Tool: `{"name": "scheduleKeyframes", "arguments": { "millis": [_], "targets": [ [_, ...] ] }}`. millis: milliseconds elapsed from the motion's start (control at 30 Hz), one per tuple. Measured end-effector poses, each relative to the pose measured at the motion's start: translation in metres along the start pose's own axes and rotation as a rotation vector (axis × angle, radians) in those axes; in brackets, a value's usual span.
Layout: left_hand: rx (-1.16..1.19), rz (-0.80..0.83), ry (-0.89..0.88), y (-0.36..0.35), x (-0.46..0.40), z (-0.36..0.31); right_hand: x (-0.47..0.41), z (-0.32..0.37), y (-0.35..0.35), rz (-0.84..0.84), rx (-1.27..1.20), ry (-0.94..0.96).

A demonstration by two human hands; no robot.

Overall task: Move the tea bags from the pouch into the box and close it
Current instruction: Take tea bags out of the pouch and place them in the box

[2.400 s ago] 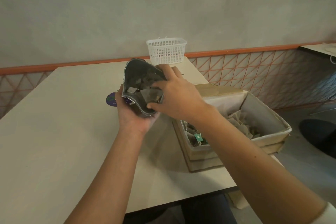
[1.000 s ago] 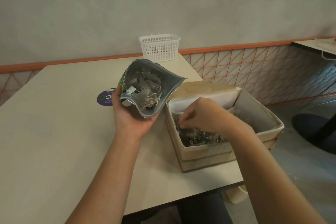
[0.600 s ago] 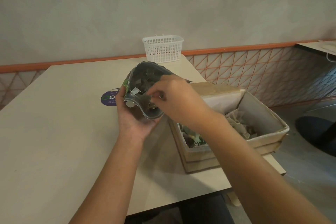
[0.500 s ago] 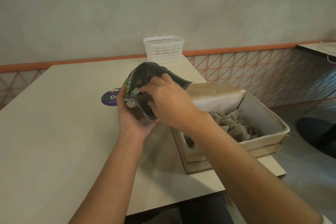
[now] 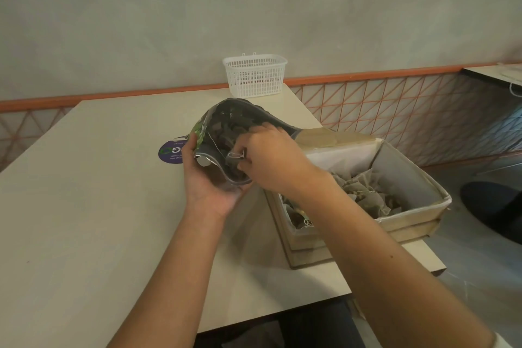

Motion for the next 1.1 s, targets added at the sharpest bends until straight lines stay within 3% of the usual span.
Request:
{"name": "scheduleKeyframes", "arguments": {
  "millis": [300, 600, 867, 1100],
  "targets": [
    [0.077, 0.029, 0.017, -0.002, -0.001, 0.001, 0.018, -0.013, 0.027, -0.406, -0.464, 0.013],
    [0.067, 0.062, 0.007, 0.006, -0.008, 0.002, 0.049, -0.036, 0.068, -0.462, -0.859, -0.204],
    [0.071, 0.059, -0.001, 0.002, -0.004, 0.003, 0.065, -0.073, 0.046, -0.138, -0.487, -0.472],
    [0.05, 0.104, 0.007, 0.002, -0.004, 0.003, 0.062, -0.065, 0.027, 0.138, -0.485, -0.432]
  ]
}}
Point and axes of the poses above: each hand's wrist, its own x-axis away from the middle knuckle, its own y-axis out of the back of the hand, z = x × y, the point moved 3 cm from there along -x, towards the middle knuckle, and after that the axes turned 14 degrees about -x, right-handed, at the moved point
